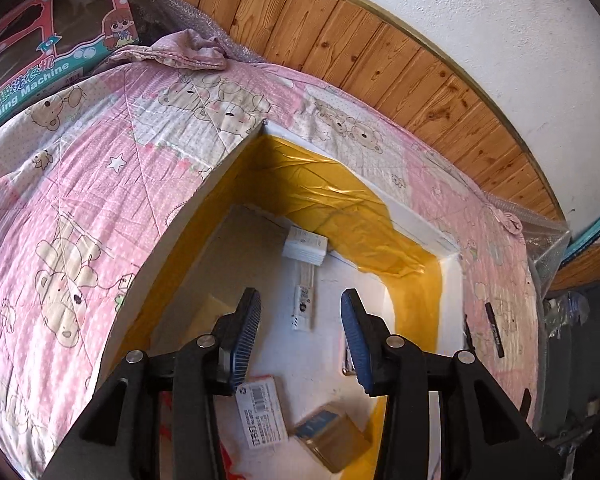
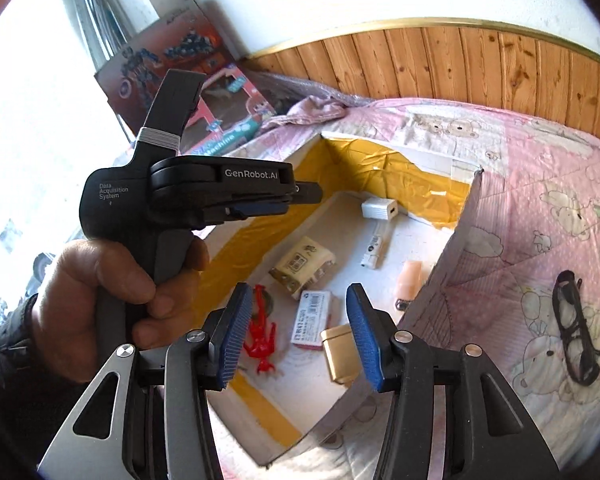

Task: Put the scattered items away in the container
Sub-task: 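Reach the left gripper to the black glasses while the right gripper reaches the black marker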

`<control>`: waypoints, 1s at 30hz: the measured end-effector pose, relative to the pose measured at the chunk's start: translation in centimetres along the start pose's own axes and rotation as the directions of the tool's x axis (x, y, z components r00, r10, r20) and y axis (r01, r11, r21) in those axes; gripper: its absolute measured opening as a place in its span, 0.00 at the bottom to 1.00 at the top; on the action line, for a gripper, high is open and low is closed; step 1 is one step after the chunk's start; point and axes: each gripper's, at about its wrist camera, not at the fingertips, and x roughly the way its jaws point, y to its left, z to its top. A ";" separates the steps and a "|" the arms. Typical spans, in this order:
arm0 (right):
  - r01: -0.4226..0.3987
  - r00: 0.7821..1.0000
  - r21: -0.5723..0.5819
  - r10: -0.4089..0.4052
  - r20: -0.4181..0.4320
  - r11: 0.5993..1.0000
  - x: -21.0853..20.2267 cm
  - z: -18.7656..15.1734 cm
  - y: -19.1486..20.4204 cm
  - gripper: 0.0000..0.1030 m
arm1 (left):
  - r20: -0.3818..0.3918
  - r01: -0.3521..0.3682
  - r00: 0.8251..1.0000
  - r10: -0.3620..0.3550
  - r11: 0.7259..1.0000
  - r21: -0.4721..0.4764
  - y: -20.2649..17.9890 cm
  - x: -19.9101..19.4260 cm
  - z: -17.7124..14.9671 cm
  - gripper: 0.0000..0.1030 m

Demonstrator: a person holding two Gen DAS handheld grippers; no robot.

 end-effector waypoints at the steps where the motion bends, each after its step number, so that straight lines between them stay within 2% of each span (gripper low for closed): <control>1: -0.007 1.000 0.005 0.007 0.006 1.000 -0.8 -0.9 0.1 0.50 | 0.012 0.008 1.000 -0.008 1.000 0.012 -0.5 -1.0 -0.9 0.42; 3: -0.017 1.000 0.020 0.017 0.008 1.000 -2.0 -2.8 -0.1 0.50 | 0.048 0.007 0.999 -0.010 0.999 0.046 -1.8 -2.8 -3.0 0.42; 9: -0.028 1.000 0.103 0.027 0.011 0.994 -5.7 -7.6 -2.1 0.50 | 0.116 -0.055 0.992 0.038 0.987 0.151 -6.1 -6.3 -9.5 0.42; 15: 0.008 0.998 0.217 -0.022 0.061 0.976 -9.8 -10.4 -6.1 0.50 | 0.073 -0.019 0.997 0.001 0.969 0.246 -10.6 -7.3 -15.0 0.42; 19: 0.056 0.994 0.302 -0.081 0.071 0.952 -12.0 -11.8 -9.4 0.51 | 0.012 0.020 1.000 -0.024 0.963 0.269 -13.7 -6.0 -17.0 0.42; 22: 0.110 0.988 0.340 -0.141 0.067 0.934 -13.6 -12.0 -12.1 0.51 | -0.037 0.048 0.999 -0.040 0.961 0.272 -16.1 -4.3 -17.5 0.48; 25: 0.168 0.979 0.343 -0.197 0.054 0.924 -14.9 -11.6 -14.8 0.51 | -0.070 0.077 0.996 -0.060 0.957 0.280 -18.8 -2.1 -17.6 0.51; 30: 0.269 0.958 0.316 -0.286 0.010 0.910 -16.1 -10.3 -19.6 0.51 | -0.134 0.089 0.989 -0.055 0.962 0.259 -22.5 2.8 -16.8 0.54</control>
